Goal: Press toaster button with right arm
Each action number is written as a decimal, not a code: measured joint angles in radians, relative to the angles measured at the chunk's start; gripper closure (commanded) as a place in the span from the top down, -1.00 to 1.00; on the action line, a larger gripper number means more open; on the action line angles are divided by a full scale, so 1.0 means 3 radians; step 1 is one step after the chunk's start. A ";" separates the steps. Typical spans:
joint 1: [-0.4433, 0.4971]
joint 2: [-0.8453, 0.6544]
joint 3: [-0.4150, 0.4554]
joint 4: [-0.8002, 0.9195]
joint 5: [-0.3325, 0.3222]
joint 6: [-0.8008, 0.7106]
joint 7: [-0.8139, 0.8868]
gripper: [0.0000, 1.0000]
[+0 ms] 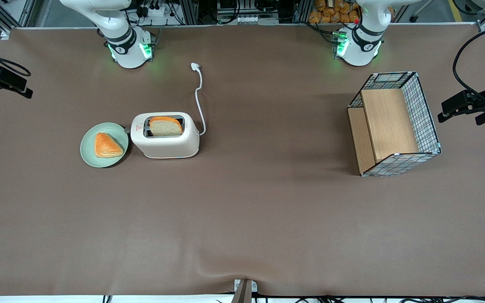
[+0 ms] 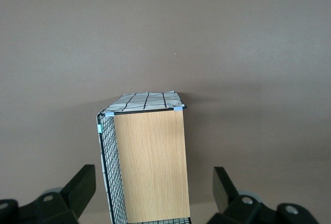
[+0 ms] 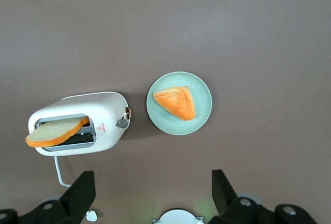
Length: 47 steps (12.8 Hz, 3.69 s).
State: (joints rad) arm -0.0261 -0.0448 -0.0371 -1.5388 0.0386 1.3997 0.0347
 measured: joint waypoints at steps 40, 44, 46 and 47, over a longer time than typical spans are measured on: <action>0.0065 0.1199 0.0044 -0.1485 0.1290 0.0965 -0.0003 -1.00; 0.0063 0.1264 0.0041 -0.1485 0.1304 0.0984 -0.0026 -1.00; 0.0051 0.1319 0.0030 -0.1486 0.1354 0.0989 -0.0107 -1.00; 0.0041 0.1351 0.0024 -0.1485 0.1379 0.0992 -0.0153 -1.00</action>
State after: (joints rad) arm -0.0138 0.3604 -0.0298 -1.9845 0.4524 1.6974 -0.0113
